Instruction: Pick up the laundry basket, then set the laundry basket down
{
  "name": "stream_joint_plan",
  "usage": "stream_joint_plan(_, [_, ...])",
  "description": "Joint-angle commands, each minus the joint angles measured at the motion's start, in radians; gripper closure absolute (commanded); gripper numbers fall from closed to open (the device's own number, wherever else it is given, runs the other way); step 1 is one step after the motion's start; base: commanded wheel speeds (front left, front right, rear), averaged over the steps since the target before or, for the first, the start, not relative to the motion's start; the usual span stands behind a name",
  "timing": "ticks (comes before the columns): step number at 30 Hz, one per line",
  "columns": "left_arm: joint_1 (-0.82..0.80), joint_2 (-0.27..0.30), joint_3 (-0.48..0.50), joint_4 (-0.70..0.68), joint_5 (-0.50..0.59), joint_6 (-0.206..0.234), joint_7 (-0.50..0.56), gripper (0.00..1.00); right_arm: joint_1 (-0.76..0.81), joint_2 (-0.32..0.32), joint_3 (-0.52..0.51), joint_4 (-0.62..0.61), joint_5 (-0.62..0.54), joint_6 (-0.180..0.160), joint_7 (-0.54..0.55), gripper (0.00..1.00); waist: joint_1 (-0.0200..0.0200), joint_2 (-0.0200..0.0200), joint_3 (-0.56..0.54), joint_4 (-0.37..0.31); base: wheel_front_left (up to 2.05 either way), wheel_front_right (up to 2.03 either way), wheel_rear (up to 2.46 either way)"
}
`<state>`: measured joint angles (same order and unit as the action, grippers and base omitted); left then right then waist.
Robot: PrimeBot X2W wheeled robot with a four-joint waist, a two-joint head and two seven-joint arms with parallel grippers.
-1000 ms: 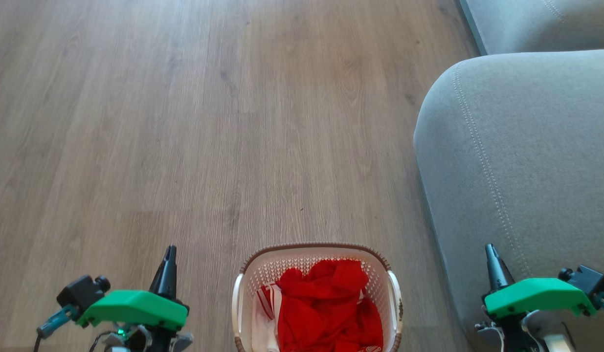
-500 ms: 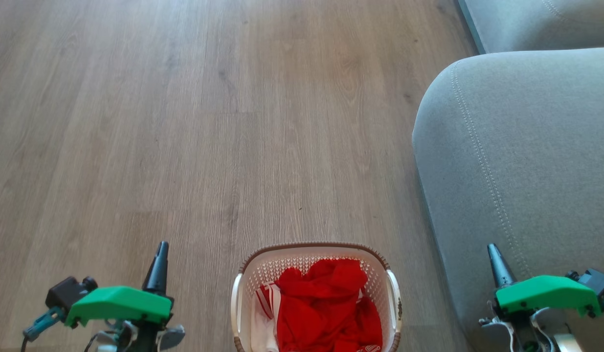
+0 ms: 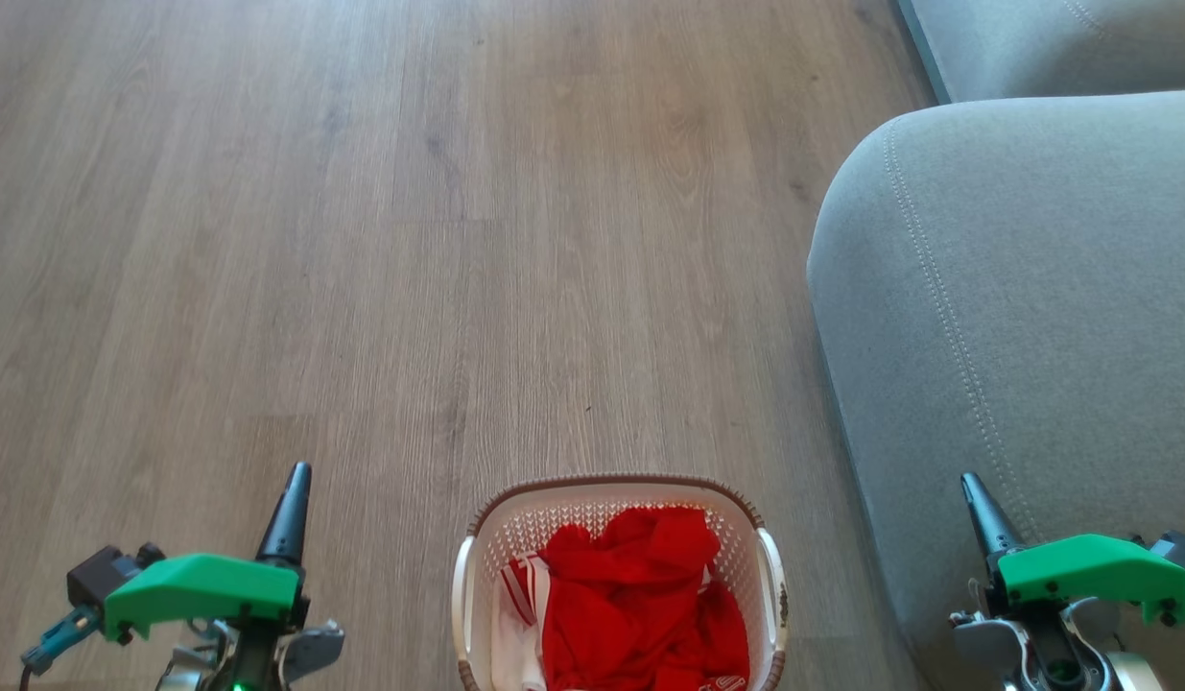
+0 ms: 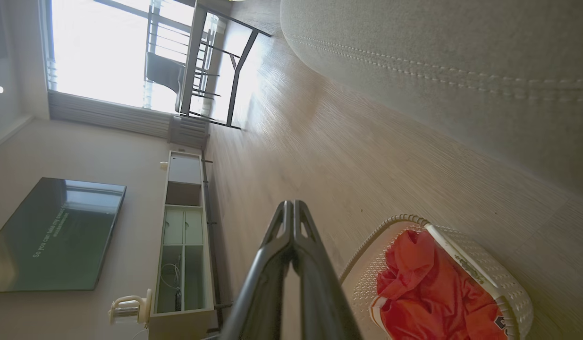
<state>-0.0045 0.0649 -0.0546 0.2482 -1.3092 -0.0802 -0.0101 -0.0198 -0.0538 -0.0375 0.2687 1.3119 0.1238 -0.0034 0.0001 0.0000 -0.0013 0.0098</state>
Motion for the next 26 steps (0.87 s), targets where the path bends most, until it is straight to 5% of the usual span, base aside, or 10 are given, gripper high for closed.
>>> stream_joint_plan(1, [-0.065, 0.016, 0.036, -0.024, -0.032, -0.011, 0.008, 1.0, -0.059, -0.019, 0.005, -0.03, 0.032, 0.005, 0.01, 1.0, 0.0, 0.0, 0.0, -0.001, 0.0, 0.0, 0.0])
stream_joint_plan(26, [-0.095, 0.013, 0.115, -0.008, -0.284, -0.044, 0.079, 1.0, -0.081, -0.017, -0.04, -0.026, 0.275, 0.007, 0.081, 1.0, -0.0001, 0.0, 0.004, -0.008, 0.0, 0.0, 0.0])
